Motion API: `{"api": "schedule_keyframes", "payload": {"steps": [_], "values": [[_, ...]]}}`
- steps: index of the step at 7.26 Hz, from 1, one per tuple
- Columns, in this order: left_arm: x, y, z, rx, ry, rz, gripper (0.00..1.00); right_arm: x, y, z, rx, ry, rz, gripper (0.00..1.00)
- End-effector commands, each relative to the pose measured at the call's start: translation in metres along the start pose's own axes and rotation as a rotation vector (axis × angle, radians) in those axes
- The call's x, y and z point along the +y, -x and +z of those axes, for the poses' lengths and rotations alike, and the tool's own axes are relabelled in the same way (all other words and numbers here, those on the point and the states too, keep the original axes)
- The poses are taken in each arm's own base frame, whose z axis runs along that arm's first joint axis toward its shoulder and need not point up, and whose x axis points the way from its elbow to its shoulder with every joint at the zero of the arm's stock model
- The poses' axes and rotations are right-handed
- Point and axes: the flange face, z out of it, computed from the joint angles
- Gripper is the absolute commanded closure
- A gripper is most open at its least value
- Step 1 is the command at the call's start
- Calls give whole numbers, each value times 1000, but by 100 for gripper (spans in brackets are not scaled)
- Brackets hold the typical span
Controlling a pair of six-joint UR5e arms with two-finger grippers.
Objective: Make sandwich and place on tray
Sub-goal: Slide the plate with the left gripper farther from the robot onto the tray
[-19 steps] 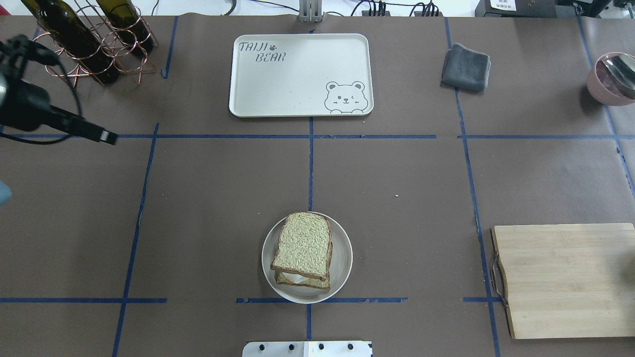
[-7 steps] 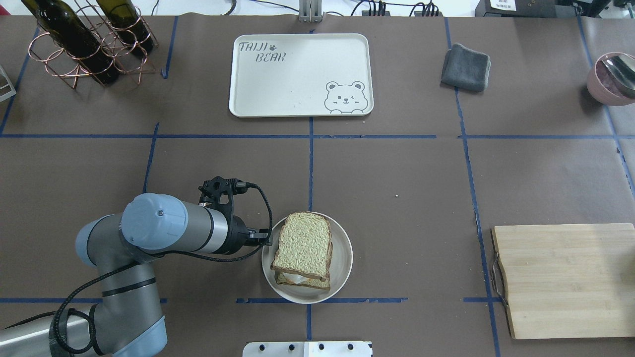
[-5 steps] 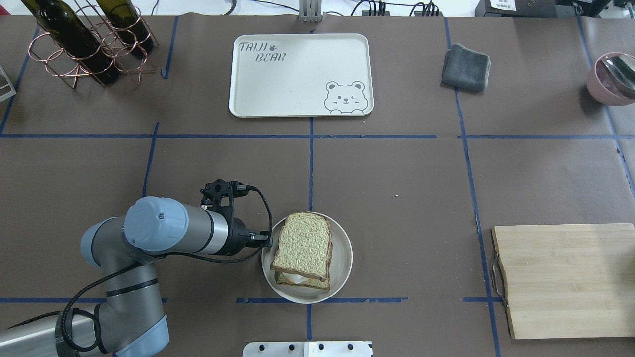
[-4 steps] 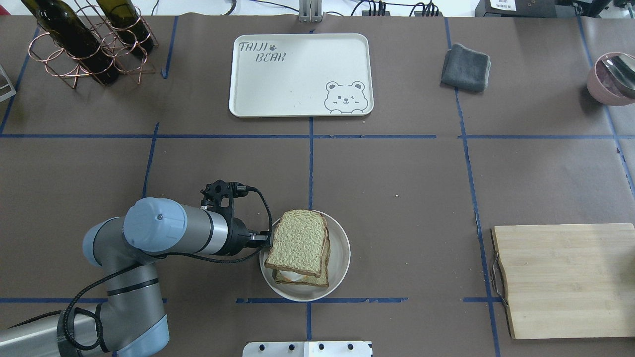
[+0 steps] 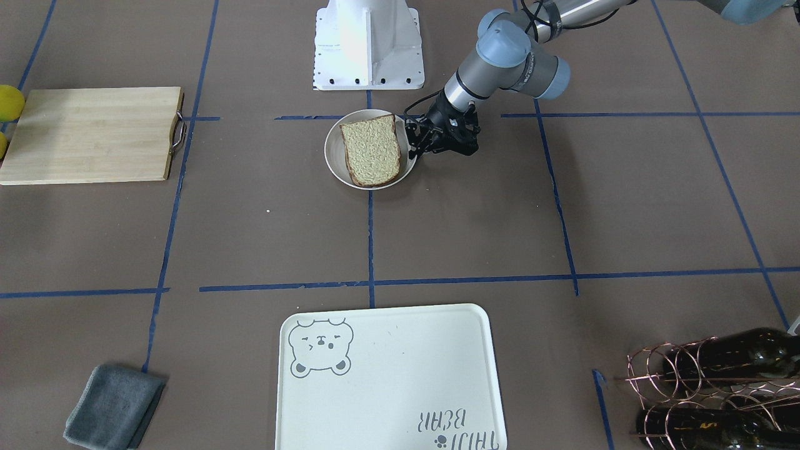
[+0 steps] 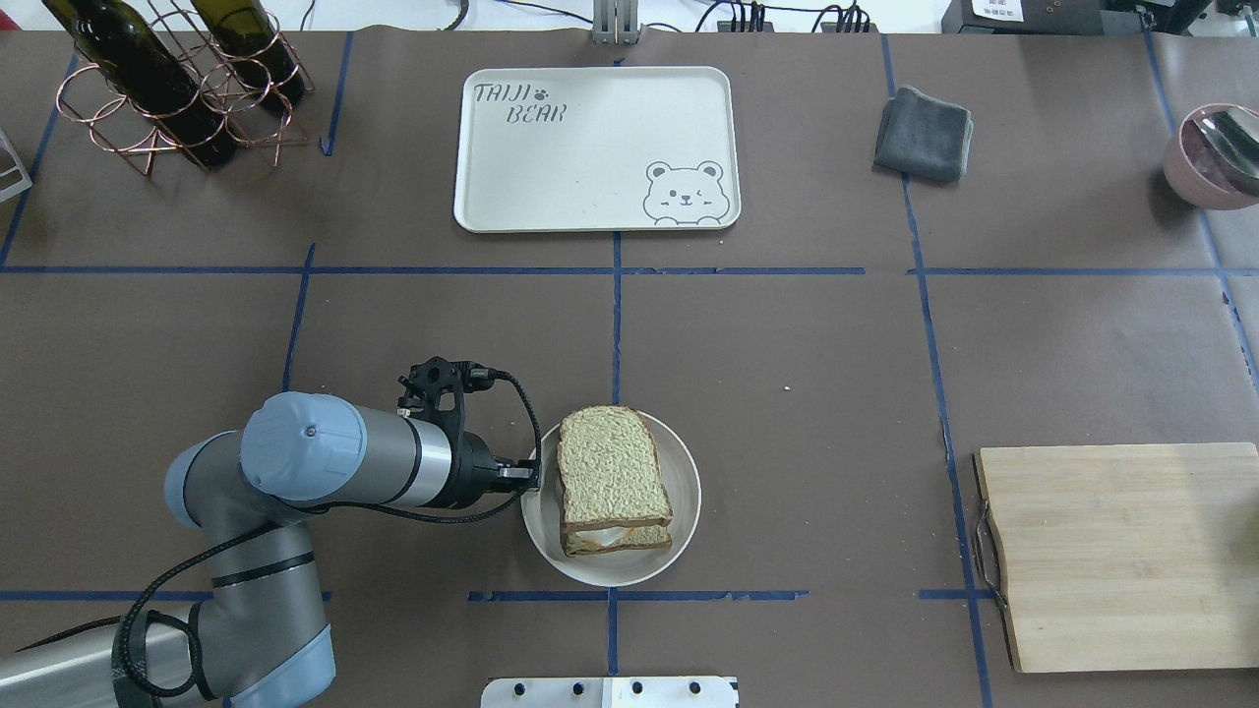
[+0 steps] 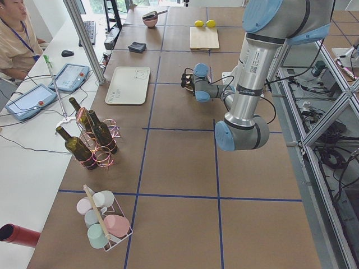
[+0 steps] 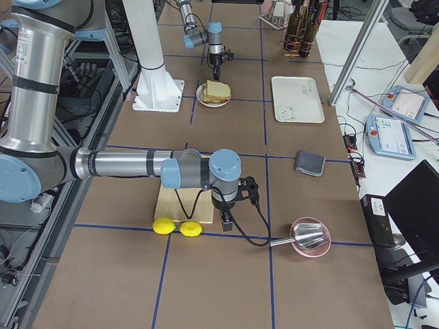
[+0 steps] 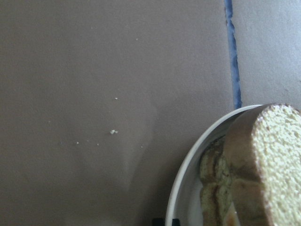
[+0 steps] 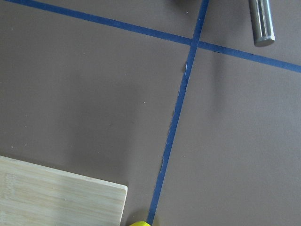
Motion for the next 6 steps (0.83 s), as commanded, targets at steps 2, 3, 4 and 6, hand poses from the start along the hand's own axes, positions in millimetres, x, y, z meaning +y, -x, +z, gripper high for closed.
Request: {"api": "schedule_keyframes", "payload": {"steps": [2, 3, 4, 6], "values": [[-33, 2, -26, 21, -1, -16, 100, 1, -2, 2, 1, 5, 11, 0], [-64, 0, -41, 34, -11, -30, 100, 2, -5, 5, 2, 9, 14, 0], [-94, 3, -54, 32, -34, -49, 100, 4, -9, 9, 2, 19, 20, 0], [-164, 6, -52, 8, -48, -89, 100, 7, -19, 5, 41, 14, 32, 0]]}}
